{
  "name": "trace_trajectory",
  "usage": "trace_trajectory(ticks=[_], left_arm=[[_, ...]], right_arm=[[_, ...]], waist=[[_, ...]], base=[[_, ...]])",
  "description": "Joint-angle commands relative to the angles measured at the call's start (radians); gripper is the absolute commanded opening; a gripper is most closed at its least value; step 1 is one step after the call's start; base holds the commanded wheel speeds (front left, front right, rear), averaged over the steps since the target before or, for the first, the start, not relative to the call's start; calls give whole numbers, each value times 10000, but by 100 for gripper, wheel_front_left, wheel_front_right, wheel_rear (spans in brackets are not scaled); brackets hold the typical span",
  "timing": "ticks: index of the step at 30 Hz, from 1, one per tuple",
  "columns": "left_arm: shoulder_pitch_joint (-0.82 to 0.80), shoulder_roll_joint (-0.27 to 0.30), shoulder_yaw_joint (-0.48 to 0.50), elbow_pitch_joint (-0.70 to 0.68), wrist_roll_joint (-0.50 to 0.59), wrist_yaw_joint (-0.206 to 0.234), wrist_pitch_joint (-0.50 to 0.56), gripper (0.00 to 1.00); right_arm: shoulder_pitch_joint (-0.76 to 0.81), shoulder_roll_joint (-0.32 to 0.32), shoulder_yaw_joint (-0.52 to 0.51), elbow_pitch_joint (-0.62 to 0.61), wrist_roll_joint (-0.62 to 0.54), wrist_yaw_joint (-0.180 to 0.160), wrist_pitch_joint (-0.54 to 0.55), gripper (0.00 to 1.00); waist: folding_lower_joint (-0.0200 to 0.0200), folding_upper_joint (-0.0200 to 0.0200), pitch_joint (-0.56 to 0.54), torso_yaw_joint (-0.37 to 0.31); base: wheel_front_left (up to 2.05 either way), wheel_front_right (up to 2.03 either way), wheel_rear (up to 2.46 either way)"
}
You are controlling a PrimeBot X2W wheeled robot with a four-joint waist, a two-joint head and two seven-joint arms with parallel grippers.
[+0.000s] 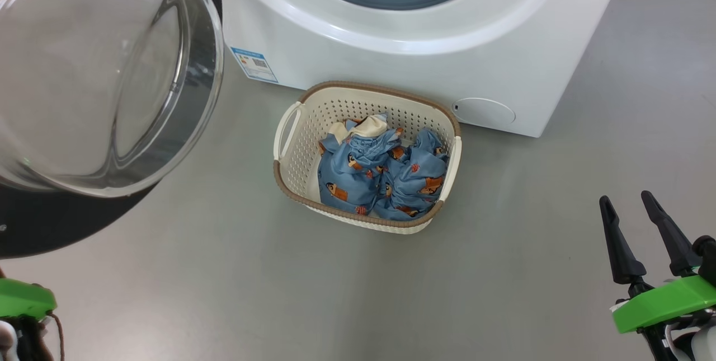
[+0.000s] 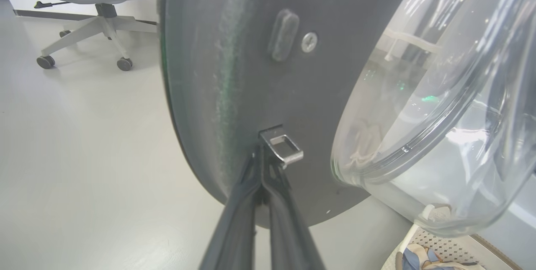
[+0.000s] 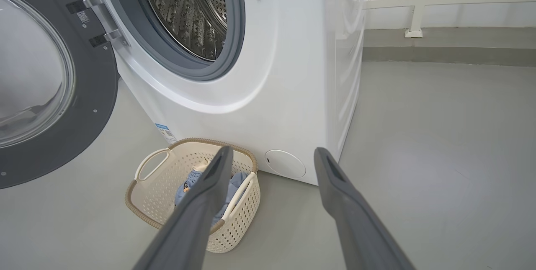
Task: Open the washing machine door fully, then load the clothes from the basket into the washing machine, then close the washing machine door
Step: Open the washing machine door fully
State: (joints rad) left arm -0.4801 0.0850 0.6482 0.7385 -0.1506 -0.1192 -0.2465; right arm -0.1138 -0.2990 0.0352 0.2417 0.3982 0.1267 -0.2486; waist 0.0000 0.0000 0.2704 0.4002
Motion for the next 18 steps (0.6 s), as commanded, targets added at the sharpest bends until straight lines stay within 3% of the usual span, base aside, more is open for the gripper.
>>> trace_trajectory(ticks=[1, 18], left_arm=[[-373, 813, 329, -265, 85, 30, -153, 0], [-1034, 1316, 865, 511, 418, 7, -153, 0]], right_arm=[[-155, -189, 219, -265, -17, 40, -132, 100], [-467, -409, 344, -285, -69, 40, -132, 100]], waist=[[0, 0, 50, -14], [0, 0, 537, -175]], base=[[0, 0, 0], [0, 0, 0]])
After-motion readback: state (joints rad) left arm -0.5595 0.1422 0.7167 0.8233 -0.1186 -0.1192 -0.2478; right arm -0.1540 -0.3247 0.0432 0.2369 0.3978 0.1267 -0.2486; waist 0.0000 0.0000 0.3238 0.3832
